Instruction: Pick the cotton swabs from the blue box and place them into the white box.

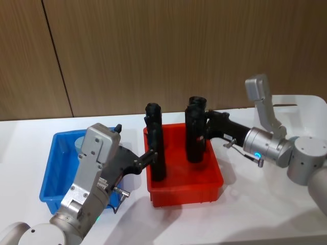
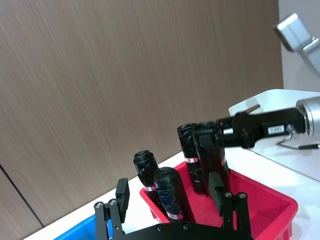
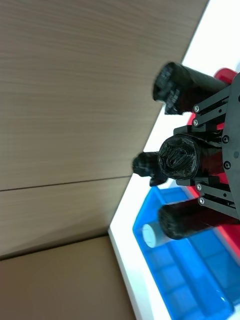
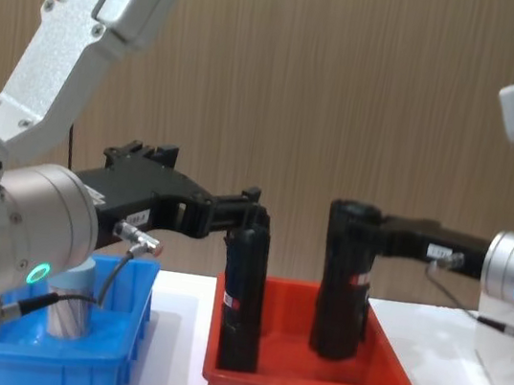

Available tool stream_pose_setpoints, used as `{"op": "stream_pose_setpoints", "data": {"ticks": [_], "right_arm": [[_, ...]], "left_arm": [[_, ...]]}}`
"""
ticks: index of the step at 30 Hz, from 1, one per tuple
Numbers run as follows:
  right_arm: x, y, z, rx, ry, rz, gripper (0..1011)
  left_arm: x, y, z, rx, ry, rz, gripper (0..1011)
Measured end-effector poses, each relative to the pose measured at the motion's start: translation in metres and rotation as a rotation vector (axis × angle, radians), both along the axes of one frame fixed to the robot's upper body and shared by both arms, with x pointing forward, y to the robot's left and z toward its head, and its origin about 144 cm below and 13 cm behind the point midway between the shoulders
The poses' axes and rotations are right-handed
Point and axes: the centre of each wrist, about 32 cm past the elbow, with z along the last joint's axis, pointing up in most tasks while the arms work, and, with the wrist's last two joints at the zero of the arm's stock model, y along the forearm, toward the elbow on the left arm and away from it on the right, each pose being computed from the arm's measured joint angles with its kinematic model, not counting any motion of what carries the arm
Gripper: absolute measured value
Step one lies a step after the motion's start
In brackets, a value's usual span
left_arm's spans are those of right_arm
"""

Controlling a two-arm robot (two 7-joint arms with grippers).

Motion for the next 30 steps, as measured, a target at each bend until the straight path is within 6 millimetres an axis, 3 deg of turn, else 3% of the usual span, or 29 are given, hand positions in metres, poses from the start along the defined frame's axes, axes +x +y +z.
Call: {"op": "stream_pose_setpoints", "data": {"ticks": [15,30], "right_arm": [[-0.016,-0.011,0.048,0.016,-0.134,-0.098,370],[-0.042,-0.036,0.089,-0.027,-0.203,-0.274,351]], "left_arm": [[0.000,0.000,0.000,0.000,0.000,0.000,1004],[0.000,0.000,0.000,0.000,0.000,0.000,1004]]}}
